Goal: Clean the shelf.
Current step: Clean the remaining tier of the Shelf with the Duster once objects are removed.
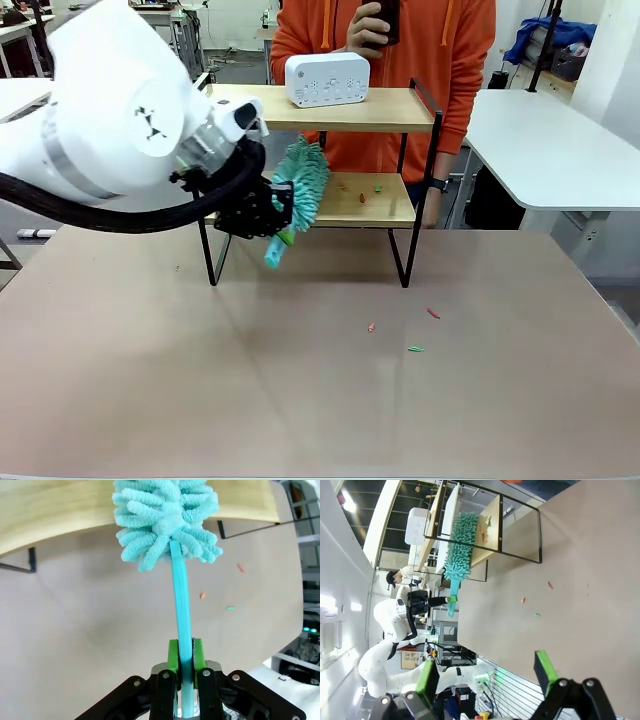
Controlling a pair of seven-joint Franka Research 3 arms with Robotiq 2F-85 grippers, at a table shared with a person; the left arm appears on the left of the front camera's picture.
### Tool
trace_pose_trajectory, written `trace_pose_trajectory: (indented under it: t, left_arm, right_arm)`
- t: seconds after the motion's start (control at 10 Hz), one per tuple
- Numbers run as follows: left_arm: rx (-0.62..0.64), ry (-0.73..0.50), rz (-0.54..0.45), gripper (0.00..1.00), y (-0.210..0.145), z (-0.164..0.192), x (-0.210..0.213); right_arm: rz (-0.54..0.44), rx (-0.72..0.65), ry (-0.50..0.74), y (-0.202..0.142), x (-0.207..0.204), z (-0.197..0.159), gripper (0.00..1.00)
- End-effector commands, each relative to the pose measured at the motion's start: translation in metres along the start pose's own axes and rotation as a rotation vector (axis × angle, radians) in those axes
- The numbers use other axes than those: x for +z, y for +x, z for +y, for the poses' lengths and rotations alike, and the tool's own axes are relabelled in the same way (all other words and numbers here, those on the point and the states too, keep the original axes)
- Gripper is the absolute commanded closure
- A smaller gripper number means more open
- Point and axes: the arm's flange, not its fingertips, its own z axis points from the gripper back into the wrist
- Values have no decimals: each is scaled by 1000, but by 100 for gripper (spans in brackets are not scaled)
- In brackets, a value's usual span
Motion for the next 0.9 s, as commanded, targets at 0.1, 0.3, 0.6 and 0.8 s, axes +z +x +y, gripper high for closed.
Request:
trace_pose_trajectory:
  t: [0.1, 0.3, 0.6, 0.8]
  left_arm:
    - [-54, 15, 34, 100, 1, -35, -19]
    - [-102, 14, 62, 100, -9, -50, -28]
    - [-216, -5, 116, 100, -37, -57, -21]
    - [-281, -16, 131, 100, -57, -45, 2]
  right_arm:
    - [-16, 25, 22, 3, -1, 1, 0]
    - [-16, 25, 22, 3, -1, 1, 0]
    - [-16, 25, 22, 3, -1, 1, 0]
    - [-16, 25, 22, 3, -1, 1, 0]
